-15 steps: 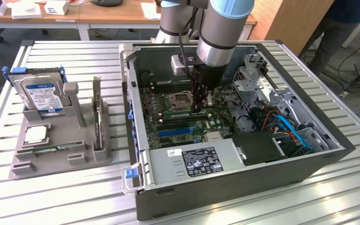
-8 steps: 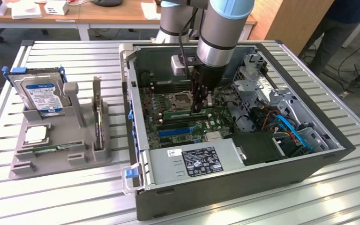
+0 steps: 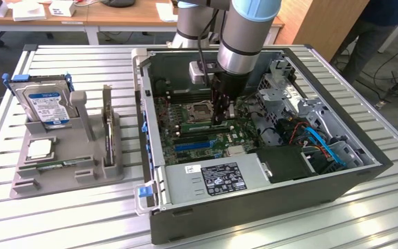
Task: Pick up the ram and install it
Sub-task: 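Insert the ram into the slot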
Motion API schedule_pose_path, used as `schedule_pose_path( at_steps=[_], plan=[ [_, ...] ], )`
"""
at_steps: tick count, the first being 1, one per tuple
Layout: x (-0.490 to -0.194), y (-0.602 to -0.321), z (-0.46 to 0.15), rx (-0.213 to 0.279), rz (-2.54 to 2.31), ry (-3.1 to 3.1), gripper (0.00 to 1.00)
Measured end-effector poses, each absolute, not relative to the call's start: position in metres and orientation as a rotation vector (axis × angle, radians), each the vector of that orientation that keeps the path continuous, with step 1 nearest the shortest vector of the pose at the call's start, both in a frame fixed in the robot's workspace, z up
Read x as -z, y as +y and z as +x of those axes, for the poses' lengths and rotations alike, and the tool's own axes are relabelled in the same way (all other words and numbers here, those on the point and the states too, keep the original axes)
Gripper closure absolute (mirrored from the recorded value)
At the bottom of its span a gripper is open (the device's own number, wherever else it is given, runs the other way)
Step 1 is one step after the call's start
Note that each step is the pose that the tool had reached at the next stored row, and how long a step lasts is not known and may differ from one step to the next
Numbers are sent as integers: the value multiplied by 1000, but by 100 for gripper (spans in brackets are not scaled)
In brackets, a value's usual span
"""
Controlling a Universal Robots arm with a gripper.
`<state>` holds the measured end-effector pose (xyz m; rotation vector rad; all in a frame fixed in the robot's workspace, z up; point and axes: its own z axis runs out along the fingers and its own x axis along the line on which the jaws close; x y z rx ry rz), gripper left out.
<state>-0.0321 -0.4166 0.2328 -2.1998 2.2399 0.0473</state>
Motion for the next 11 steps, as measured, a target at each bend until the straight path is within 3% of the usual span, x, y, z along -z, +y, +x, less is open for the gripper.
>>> schedule_pose_path(
  at_steps=[11],
  plan=[
    [-233, -417, -32, -47, -2190, 2249, 89]
  ],
)
